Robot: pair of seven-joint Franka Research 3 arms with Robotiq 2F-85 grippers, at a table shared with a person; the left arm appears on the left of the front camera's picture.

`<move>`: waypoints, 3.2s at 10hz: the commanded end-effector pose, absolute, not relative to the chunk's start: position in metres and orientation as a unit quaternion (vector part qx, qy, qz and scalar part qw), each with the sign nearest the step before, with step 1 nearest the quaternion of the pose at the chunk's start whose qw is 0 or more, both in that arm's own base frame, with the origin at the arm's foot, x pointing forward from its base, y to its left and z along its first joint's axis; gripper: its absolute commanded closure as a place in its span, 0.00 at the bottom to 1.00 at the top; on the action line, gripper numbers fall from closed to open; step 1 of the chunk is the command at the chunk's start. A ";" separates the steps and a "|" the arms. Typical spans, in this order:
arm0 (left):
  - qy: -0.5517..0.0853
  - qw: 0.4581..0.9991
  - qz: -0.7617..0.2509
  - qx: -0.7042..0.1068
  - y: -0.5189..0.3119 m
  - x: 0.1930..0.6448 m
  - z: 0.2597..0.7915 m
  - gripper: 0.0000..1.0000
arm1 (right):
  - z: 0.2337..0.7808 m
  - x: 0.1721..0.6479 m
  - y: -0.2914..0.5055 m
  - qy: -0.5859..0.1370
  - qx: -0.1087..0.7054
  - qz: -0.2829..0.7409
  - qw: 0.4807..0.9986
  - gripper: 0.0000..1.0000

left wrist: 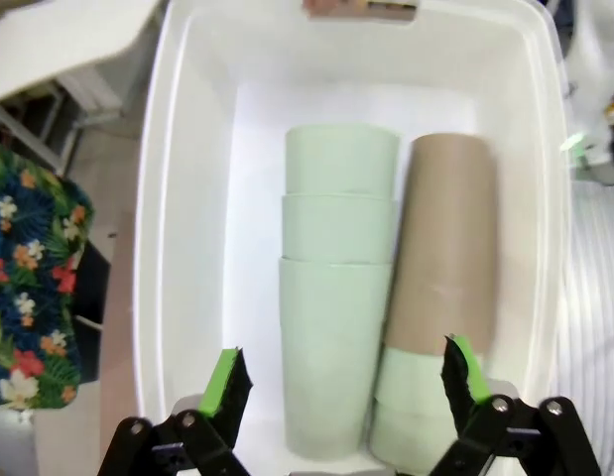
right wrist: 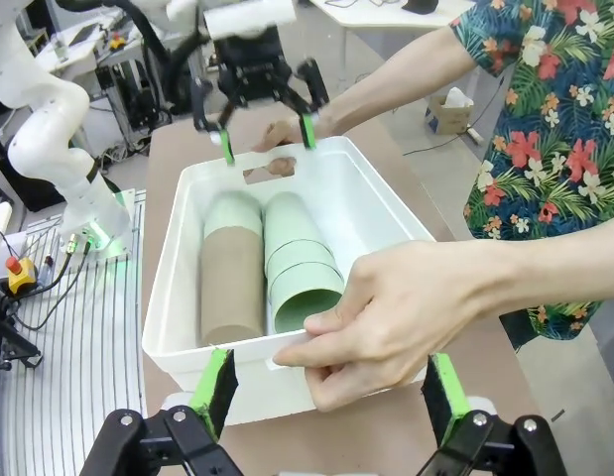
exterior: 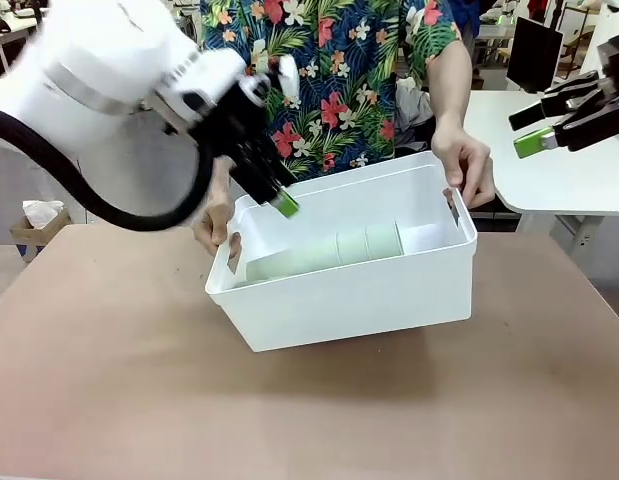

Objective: Stack the cups and store them in the basket.
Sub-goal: Place the stack of Reusable plastic cups into the Pantry Basket.

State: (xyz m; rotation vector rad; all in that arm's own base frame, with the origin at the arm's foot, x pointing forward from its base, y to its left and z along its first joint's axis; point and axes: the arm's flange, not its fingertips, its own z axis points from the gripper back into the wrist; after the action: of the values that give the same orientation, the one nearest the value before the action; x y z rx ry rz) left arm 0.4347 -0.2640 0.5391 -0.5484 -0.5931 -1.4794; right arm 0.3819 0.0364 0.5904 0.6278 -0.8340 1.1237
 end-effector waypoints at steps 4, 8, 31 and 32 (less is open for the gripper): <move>-0.344 0.624 -0.625 -0.319 -0.102 0.420 0.611 0.00 | 0.594 0.382 0.038 -0.380 0.291 0.502 0.721 0.00; -0.388 0.615 -0.593 -0.347 0.010 0.399 0.599 0.00 | 0.594 0.382 0.038 -0.380 0.291 0.502 0.721 0.00; -0.383 0.623 -0.589 -0.343 0.035 0.395 0.589 0.00 | 0.594 0.382 0.038 -0.380 0.291 0.502 0.721 0.00; -0.383 0.623 -0.589 -0.343 0.035 0.395 0.589 0.00 | 0.594 0.382 0.038 -0.380 0.291 0.502 0.721 0.00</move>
State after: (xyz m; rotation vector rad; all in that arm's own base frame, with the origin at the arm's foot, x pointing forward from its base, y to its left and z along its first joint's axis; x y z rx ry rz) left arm 0.3951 0.0340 0.5879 -0.7869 -0.8957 -1.3430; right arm 0.3819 0.0361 0.5903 0.6266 -0.8324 1.1232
